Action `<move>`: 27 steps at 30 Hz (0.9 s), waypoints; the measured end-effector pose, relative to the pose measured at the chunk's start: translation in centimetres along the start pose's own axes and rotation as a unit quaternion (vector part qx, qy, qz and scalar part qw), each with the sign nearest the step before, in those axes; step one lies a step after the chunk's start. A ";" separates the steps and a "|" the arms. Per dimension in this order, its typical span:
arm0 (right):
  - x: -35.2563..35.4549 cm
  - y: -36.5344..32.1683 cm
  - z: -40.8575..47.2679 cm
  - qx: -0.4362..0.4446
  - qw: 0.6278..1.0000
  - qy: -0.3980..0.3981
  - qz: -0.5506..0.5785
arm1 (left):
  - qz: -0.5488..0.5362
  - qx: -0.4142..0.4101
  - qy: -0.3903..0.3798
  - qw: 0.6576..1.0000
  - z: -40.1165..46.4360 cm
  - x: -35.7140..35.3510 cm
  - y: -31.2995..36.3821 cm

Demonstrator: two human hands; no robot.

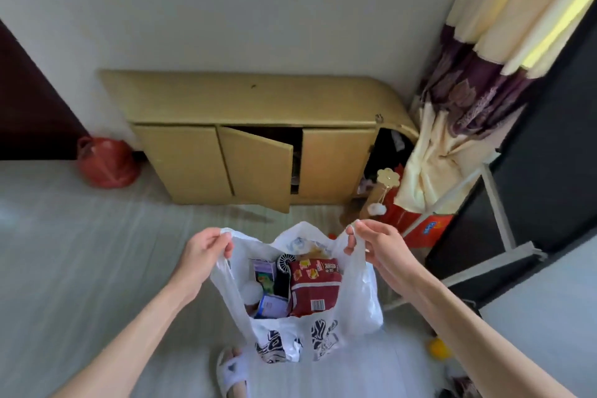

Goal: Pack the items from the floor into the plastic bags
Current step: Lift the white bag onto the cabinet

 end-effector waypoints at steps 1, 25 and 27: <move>-1.4 -1.3 1.0 0.010 1.000 0.001 0.003 | -0.008 -0.006 0.006 1.000 1.0 1.9 0.2; -25.3 -37.1 30.6 0.252 0.967 -0.019 0.007 | -0.023 -0.176 0.201 0.963 30.6 35.9 18.9; -26.5 -40.3 32.9 0.271 0.961 -0.047 -0.003 | -0.035 -0.187 0.222 0.956 33.1 37.6 20.8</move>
Point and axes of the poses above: each hand's wrist, its own z-axis towards the middle knuckle, its own x-axis out of the back of the hand, y = z × x, the point moved 9 cm from there along z, towards the middle knuckle, and after that the axes turned 2 degrees about -y, right-handed, at the moved point
